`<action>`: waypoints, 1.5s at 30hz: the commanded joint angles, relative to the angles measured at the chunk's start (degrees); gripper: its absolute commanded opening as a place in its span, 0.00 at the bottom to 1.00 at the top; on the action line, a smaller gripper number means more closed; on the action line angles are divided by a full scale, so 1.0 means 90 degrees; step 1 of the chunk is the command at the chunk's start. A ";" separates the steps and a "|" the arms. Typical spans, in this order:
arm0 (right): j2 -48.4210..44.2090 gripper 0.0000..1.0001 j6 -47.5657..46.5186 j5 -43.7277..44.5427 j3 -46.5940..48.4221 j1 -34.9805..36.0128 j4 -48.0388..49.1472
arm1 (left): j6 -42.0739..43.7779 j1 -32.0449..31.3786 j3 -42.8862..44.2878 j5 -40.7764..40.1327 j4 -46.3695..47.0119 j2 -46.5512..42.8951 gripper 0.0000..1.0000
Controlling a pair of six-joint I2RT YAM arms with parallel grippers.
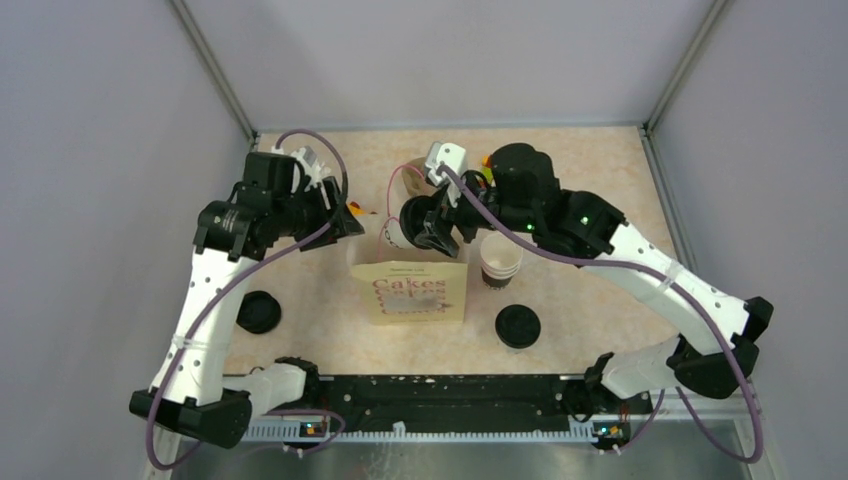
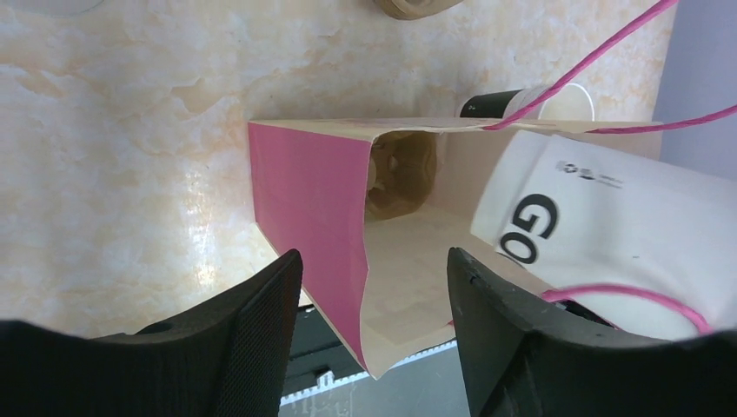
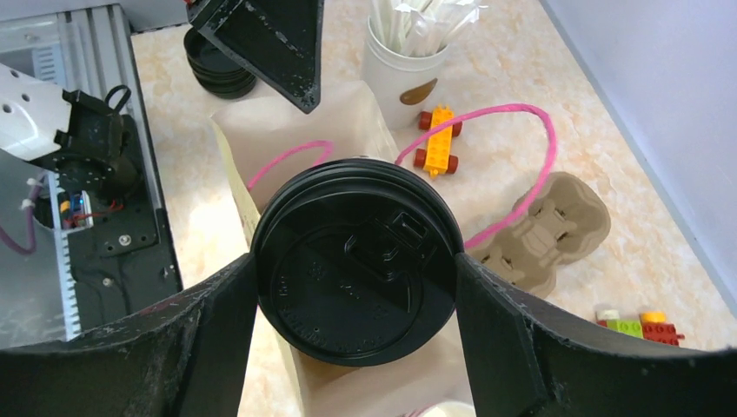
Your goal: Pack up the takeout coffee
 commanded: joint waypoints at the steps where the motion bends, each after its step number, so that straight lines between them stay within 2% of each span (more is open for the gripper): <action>1: 0.0177 0.68 -0.0579 -0.0259 -0.0156 0.0041 0.0515 | 0.0161 0.0039 0.0022 -0.0102 0.0309 0.0141 0.65; 7: 0.0348 0.67 -0.0718 -0.0381 -0.0225 0.0039 0.0594 | 0.0306 0.0044 0.0057 0.0094 0.0548 0.0342 0.43; 9: 0.0307 0.66 -0.0709 -0.0530 -0.0230 0.0039 0.0551 | 0.0303 0.0040 0.0059 0.0207 0.0638 0.0341 0.40; 11: 0.0228 0.66 -0.0657 -0.0566 -0.0230 0.0042 0.0577 | 0.0355 0.0039 0.0020 0.0282 0.0694 0.0338 0.41; 15: 0.0022 0.66 -0.0517 -0.0424 -0.0162 0.0038 0.0624 | 0.0483 0.0039 0.0149 0.0177 0.0527 0.0373 0.52; 18: -0.0181 0.66 -0.0406 -0.0223 -0.0330 0.0040 0.0887 | 0.0520 0.0039 0.0212 0.0005 0.0530 0.0313 0.53; 23: -0.0794 0.67 -0.0427 0.1417 -0.1172 0.0039 0.1968 | 0.0571 0.0039 0.0081 0.0050 0.0493 0.0421 0.50; 25: -0.0897 0.67 -0.0549 0.1739 -0.1320 0.0026 0.2134 | 0.0602 0.0039 0.0059 0.0027 0.0495 0.0400 0.50; 31: -0.0772 0.67 -0.0445 0.1545 -0.1285 0.0014 0.1838 | 0.0732 0.0039 0.0051 -0.0066 0.0525 0.0326 0.49; 45: -0.0997 0.67 -0.0241 0.1493 -0.1183 -0.0027 0.1917 | 0.0604 0.0039 -0.0171 -0.0096 0.0609 0.0194 0.47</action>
